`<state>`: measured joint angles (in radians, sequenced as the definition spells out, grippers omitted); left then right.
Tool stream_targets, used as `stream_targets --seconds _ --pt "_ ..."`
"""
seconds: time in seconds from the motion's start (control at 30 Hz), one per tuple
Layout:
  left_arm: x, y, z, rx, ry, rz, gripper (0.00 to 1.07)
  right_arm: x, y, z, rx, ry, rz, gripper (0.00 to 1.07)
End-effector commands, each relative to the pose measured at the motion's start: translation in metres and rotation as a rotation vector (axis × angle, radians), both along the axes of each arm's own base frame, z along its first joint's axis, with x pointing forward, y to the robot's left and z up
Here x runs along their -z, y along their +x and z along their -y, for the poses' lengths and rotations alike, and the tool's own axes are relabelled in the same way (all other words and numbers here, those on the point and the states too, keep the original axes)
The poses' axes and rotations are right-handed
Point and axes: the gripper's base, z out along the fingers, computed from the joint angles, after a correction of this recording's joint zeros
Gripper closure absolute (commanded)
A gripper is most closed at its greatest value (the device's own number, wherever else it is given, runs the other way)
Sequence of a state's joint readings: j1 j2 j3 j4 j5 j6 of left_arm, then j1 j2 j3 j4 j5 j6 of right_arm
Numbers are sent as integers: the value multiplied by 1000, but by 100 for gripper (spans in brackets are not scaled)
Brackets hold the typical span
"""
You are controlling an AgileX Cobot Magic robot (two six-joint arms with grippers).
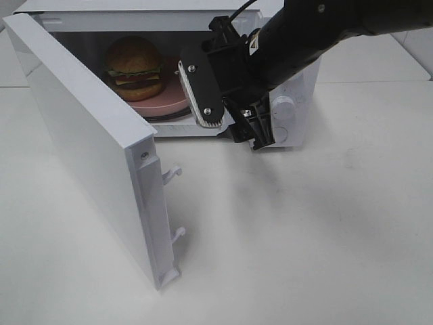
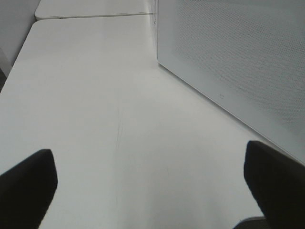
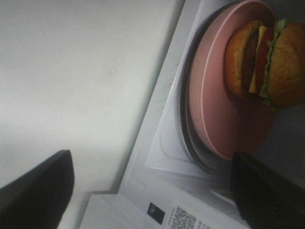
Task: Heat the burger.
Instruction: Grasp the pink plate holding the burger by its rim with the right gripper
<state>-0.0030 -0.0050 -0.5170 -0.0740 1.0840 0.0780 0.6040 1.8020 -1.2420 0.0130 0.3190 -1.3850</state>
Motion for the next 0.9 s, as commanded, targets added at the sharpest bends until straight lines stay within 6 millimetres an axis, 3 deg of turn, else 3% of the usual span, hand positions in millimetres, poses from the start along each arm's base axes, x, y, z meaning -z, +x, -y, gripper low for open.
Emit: stream_targets --seconds 0.03,0.33,0.9 --pt "-1 0 0 -3 -9 18 7 8 13 -10 12 18 7 20" --pt "-1 0 0 -3 -9 18 7 25 36 -24 28 1 18 20" --pt "-1 0 0 -3 -9 18 7 45 61 -42 81 50 -7 20"
